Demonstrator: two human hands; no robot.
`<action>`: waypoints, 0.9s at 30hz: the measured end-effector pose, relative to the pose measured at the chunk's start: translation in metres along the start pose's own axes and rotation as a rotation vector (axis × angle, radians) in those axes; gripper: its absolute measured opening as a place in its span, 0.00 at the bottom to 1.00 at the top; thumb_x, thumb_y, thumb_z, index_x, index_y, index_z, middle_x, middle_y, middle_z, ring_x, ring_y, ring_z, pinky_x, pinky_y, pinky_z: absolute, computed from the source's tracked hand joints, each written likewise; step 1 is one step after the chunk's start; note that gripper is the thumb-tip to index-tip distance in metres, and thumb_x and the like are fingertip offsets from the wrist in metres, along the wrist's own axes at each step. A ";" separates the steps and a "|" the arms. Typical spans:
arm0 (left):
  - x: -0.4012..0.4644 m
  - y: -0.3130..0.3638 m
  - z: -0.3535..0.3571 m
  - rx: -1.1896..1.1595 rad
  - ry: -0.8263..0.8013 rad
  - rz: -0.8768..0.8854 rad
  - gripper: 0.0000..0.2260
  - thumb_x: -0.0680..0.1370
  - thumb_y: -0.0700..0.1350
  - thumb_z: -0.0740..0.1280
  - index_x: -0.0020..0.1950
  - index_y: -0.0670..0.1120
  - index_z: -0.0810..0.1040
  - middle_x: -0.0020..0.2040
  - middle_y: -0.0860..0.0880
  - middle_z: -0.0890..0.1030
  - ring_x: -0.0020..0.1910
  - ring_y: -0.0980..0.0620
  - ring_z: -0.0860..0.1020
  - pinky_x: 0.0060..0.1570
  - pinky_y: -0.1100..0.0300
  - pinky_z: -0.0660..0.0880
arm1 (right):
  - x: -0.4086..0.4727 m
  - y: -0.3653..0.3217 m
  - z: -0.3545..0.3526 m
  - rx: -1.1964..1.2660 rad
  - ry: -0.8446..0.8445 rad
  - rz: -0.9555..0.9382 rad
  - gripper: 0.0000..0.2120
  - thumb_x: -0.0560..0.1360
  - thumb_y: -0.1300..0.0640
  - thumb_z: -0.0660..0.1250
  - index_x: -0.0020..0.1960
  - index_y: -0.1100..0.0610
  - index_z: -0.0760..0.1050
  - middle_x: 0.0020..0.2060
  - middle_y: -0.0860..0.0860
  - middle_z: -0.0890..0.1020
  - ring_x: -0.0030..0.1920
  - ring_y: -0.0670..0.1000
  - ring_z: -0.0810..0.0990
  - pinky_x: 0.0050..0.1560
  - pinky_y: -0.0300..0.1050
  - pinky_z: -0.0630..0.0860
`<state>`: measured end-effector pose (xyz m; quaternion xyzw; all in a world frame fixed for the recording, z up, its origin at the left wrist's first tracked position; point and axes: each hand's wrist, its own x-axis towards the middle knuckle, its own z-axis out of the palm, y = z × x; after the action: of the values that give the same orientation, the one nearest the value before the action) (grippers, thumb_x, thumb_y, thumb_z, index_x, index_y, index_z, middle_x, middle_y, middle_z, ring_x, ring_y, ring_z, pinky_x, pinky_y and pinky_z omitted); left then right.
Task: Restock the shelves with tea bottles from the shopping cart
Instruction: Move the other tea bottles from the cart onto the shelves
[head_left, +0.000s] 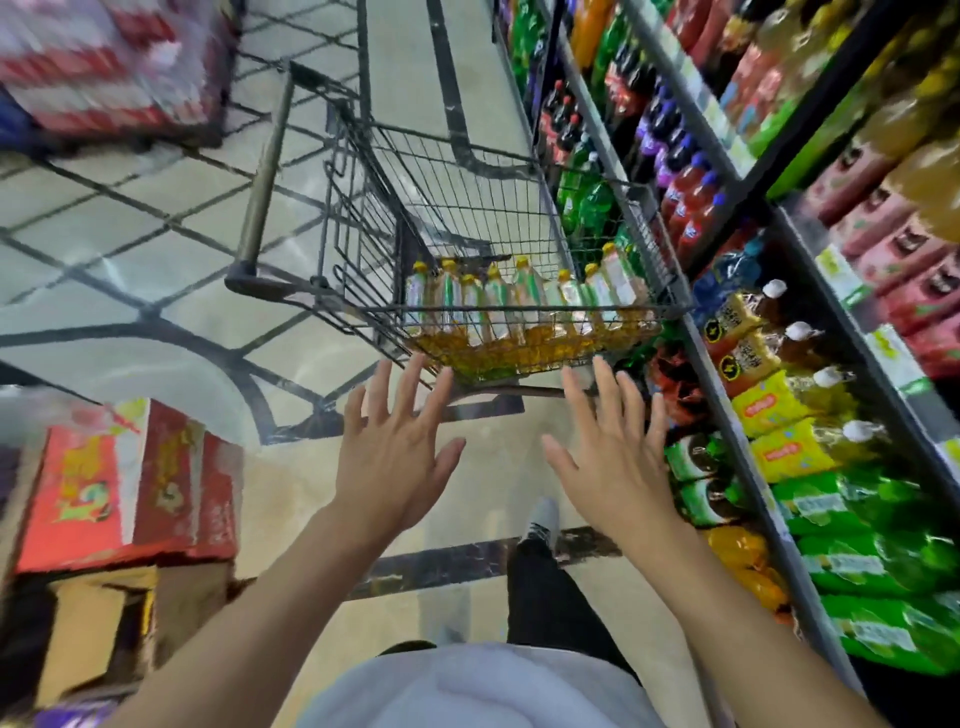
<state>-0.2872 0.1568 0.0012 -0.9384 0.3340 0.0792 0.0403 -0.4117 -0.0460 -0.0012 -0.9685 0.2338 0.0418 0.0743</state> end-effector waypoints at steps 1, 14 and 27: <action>0.009 0.002 -0.001 -0.003 -0.010 -0.024 0.34 0.78 0.67 0.40 0.83 0.55 0.53 0.84 0.47 0.56 0.82 0.38 0.52 0.76 0.38 0.55 | 0.016 0.003 0.001 0.012 -0.014 -0.016 0.35 0.82 0.37 0.52 0.83 0.46 0.41 0.83 0.54 0.43 0.82 0.60 0.44 0.78 0.67 0.40; 0.144 0.032 -0.031 -0.058 -0.094 -0.220 0.36 0.77 0.68 0.33 0.84 0.56 0.44 0.84 0.47 0.47 0.83 0.41 0.43 0.78 0.42 0.49 | 0.208 0.068 -0.014 0.121 -0.156 -0.175 0.35 0.82 0.36 0.50 0.83 0.46 0.40 0.82 0.52 0.41 0.81 0.58 0.43 0.80 0.62 0.43; 0.310 -0.022 0.001 -0.111 -0.287 -0.251 0.30 0.82 0.65 0.41 0.82 0.58 0.37 0.84 0.50 0.42 0.82 0.43 0.39 0.78 0.43 0.43 | 0.361 0.058 0.023 0.136 -0.408 -0.116 0.36 0.83 0.38 0.52 0.83 0.46 0.38 0.82 0.53 0.41 0.82 0.59 0.42 0.78 0.64 0.41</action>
<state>-0.0370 -0.0183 -0.0538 -0.9525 0.2006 0.2247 0.0452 -0.1194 -0.2549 -0.0732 -0.9446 0.1601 0.2165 0.1877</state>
